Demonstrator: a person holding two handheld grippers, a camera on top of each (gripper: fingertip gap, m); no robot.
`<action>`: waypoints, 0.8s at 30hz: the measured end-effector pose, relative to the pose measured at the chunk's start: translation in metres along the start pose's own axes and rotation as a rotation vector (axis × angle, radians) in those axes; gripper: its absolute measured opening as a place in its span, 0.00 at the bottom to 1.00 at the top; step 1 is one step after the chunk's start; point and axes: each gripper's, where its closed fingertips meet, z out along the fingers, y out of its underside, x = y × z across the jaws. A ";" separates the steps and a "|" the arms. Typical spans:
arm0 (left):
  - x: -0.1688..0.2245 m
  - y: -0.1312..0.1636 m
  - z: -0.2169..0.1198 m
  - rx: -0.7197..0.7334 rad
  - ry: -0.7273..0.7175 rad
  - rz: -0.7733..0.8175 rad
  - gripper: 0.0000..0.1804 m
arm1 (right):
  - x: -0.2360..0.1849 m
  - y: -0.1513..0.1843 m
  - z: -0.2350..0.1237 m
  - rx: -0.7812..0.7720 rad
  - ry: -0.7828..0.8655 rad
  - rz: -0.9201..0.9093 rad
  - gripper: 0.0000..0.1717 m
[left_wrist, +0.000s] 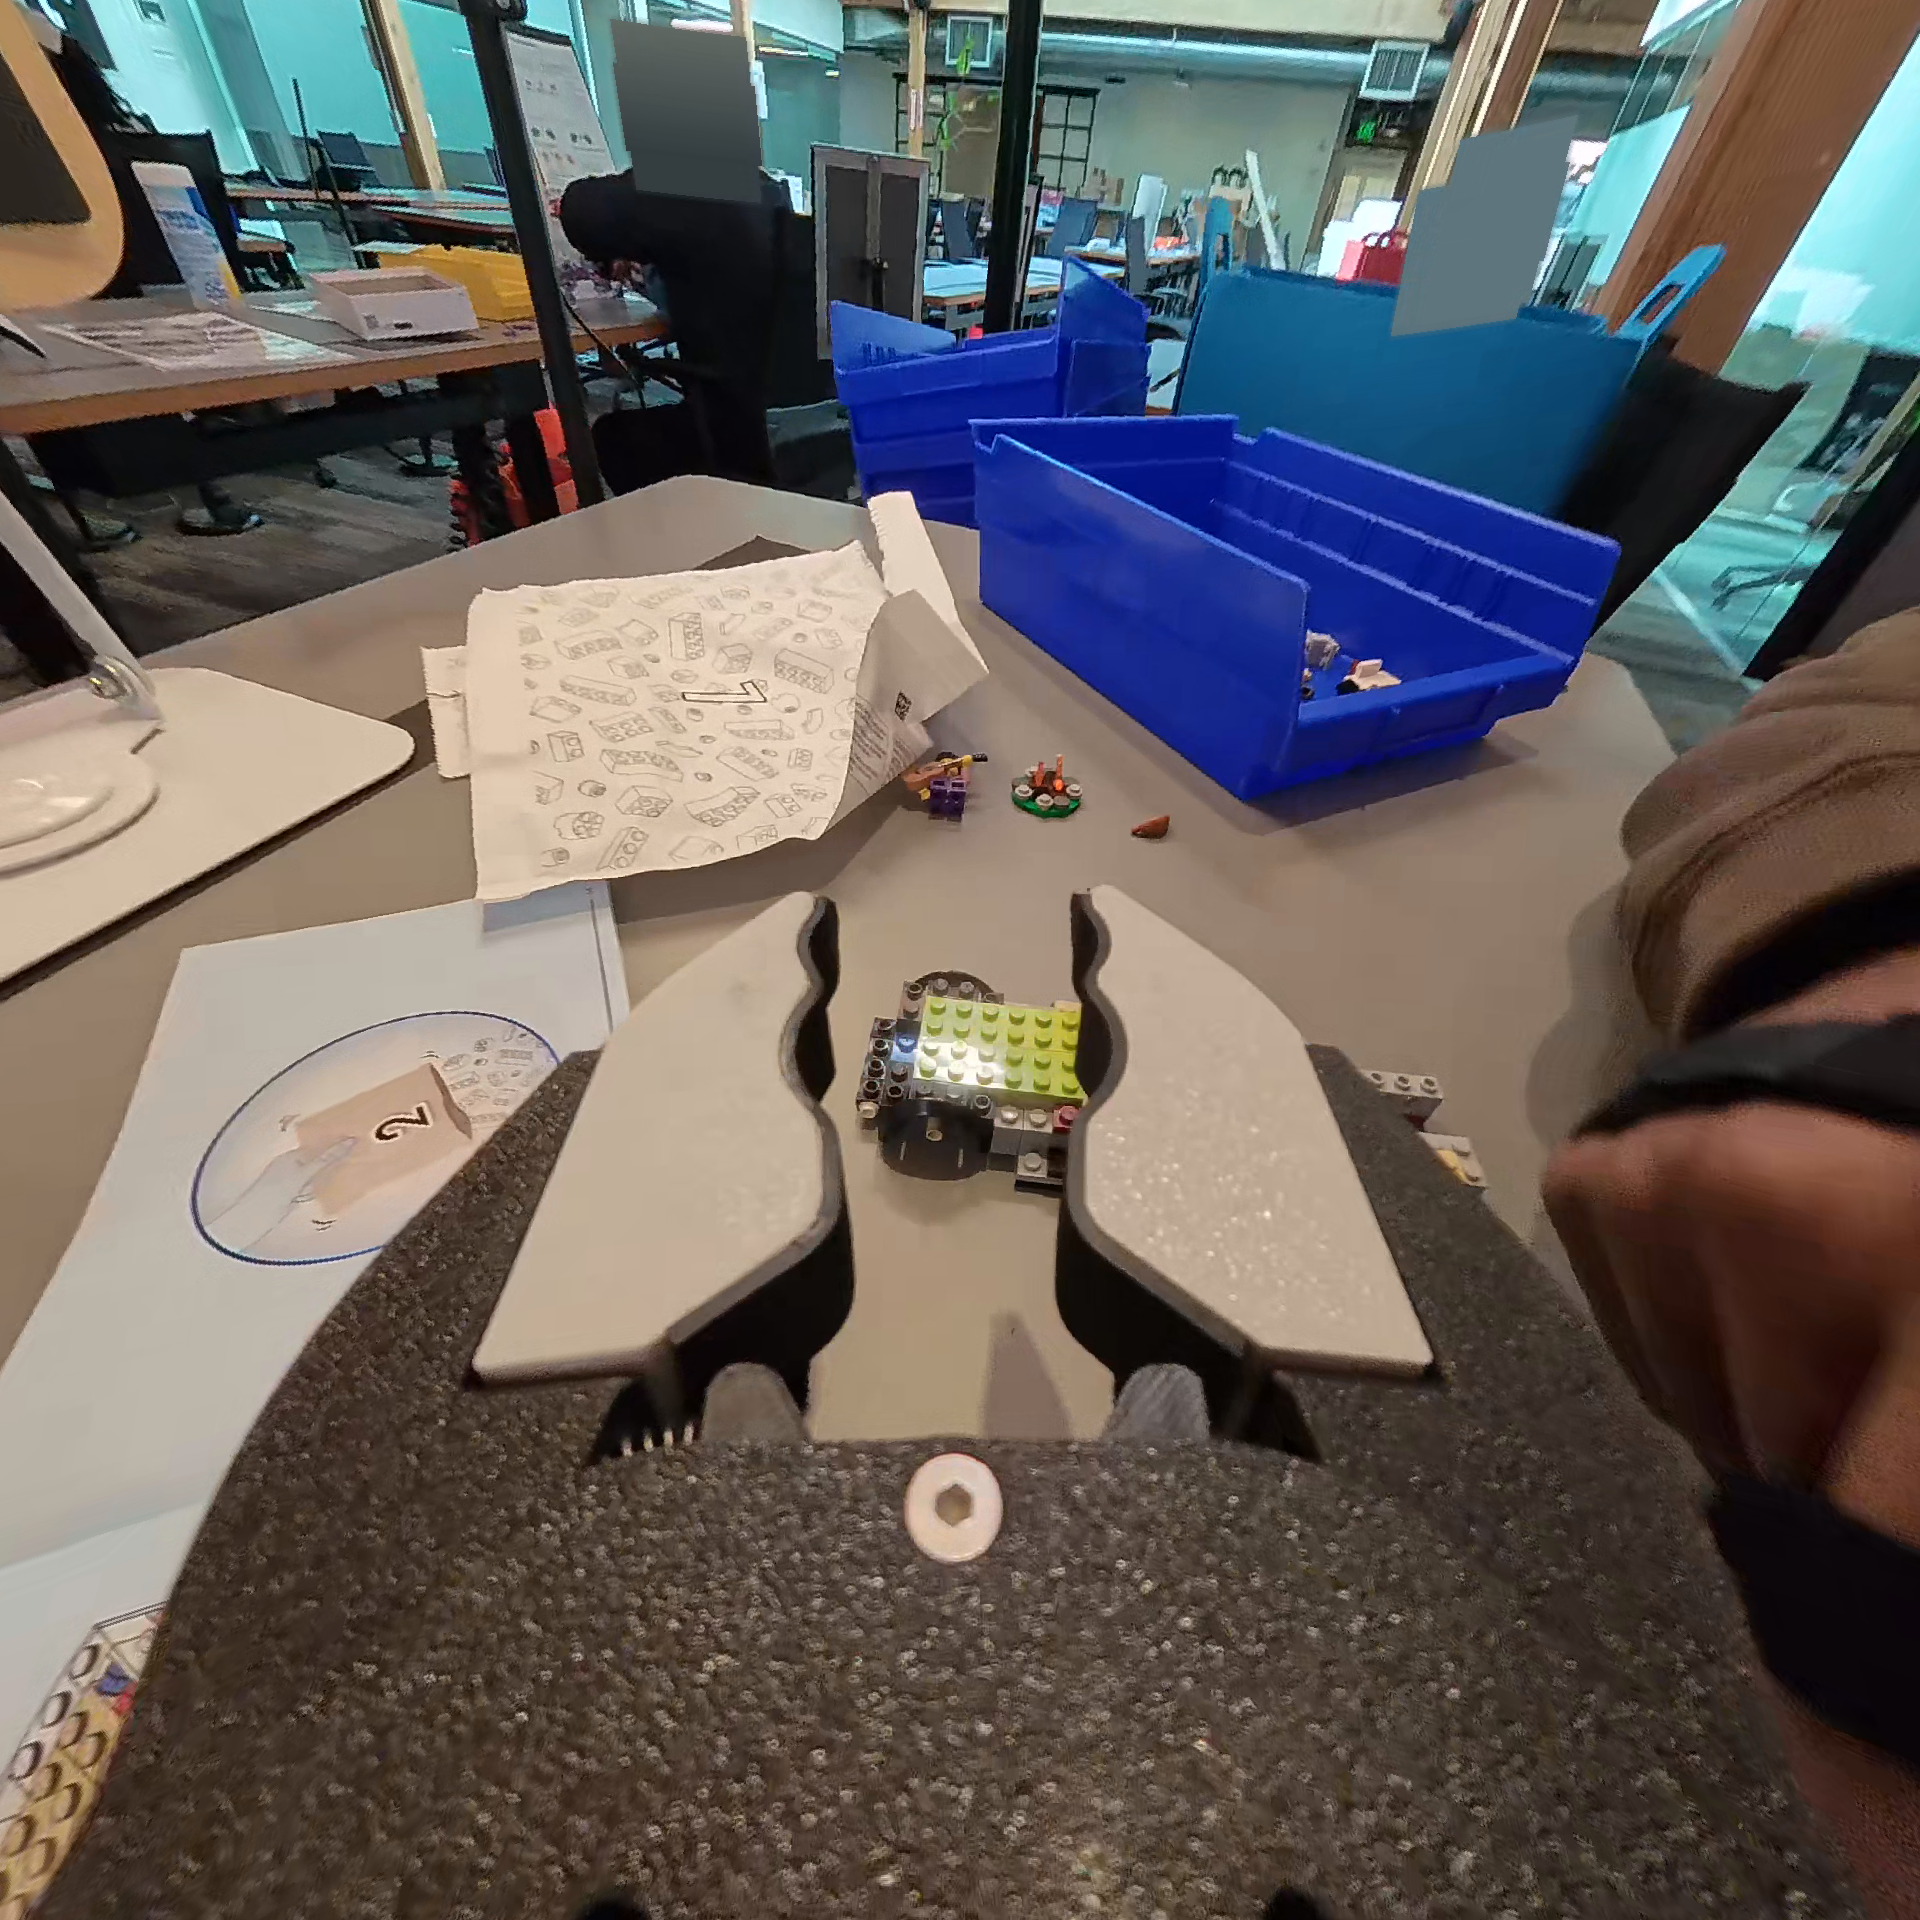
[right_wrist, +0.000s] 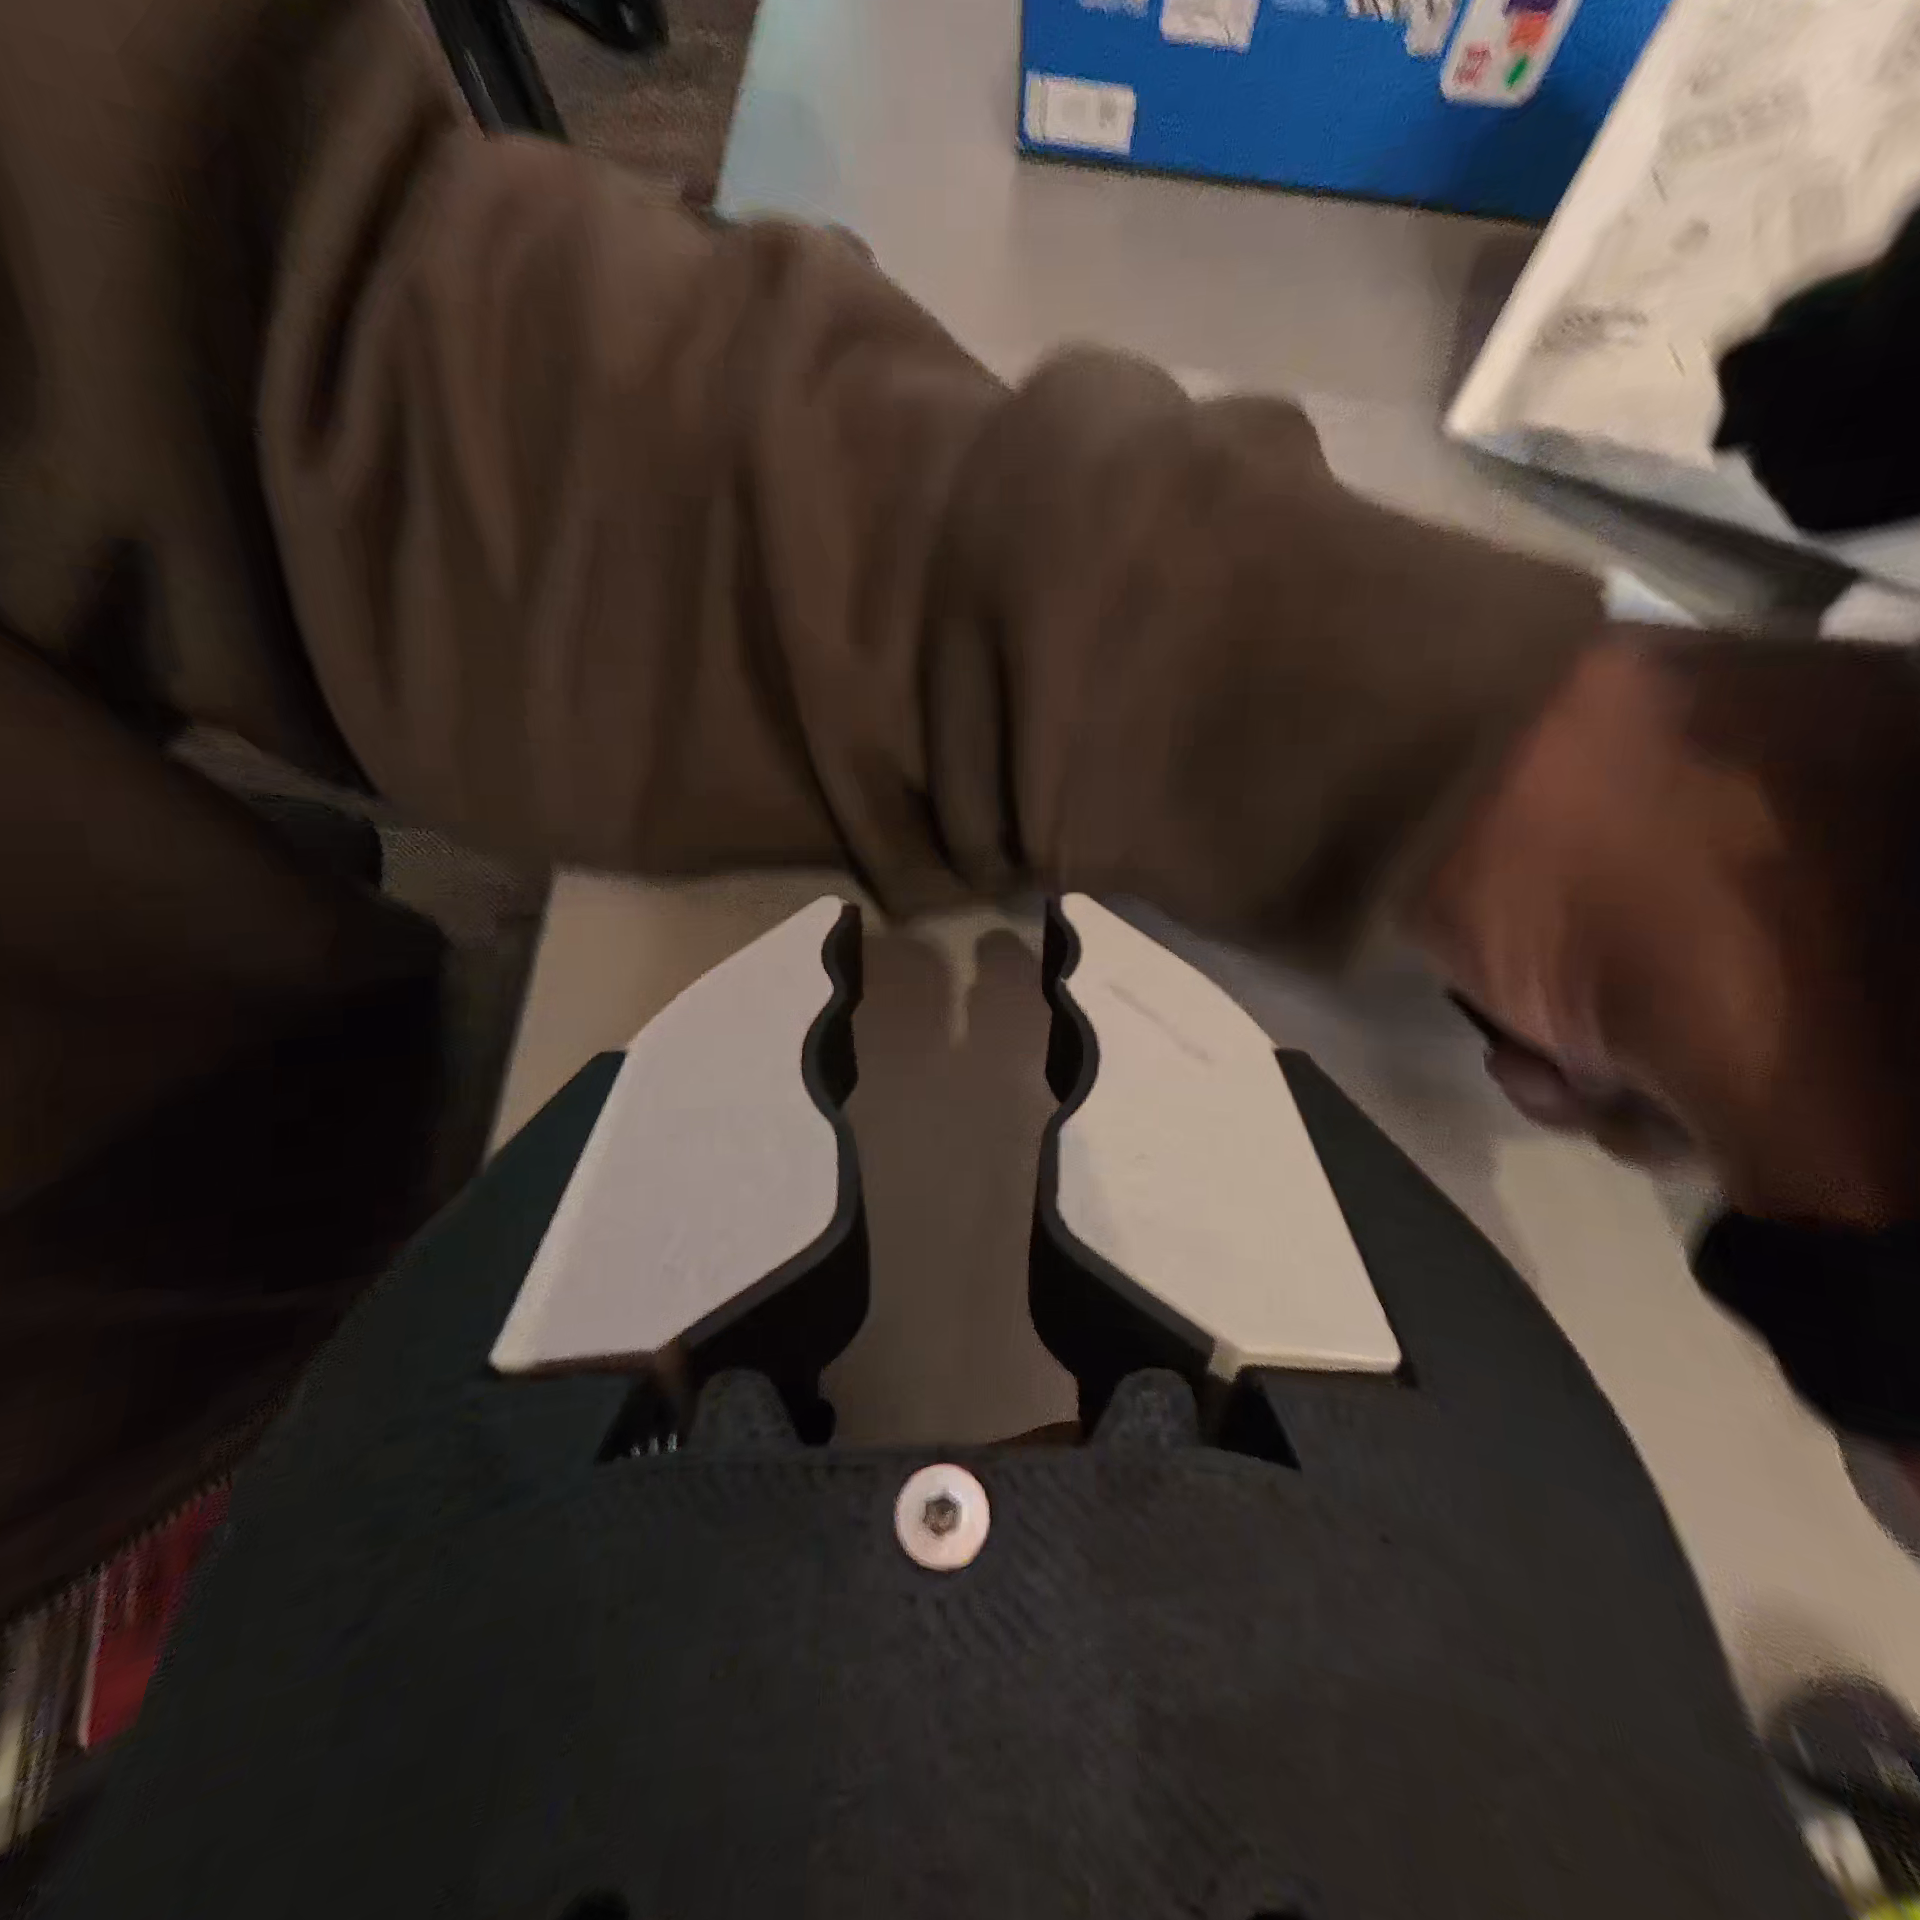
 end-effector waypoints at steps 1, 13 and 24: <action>-0.001 0.000 0.000 0.007 0.010 -0.022 0.24 | -0.004 -0.012 0.005 0.019 -0.027 0.006 0.19; 0.000 -0.016 -0.004 0.136 0.046 -0.183 0.23 | -0.024 -0.095 0.013 0.218 -0.117 0.055 0.19; -0.008 -0.012 -0.004 0.136 0.017 -0.201 0.24 | -0.063 -0.100 0.013 0.270 -0.126 0.048 0.19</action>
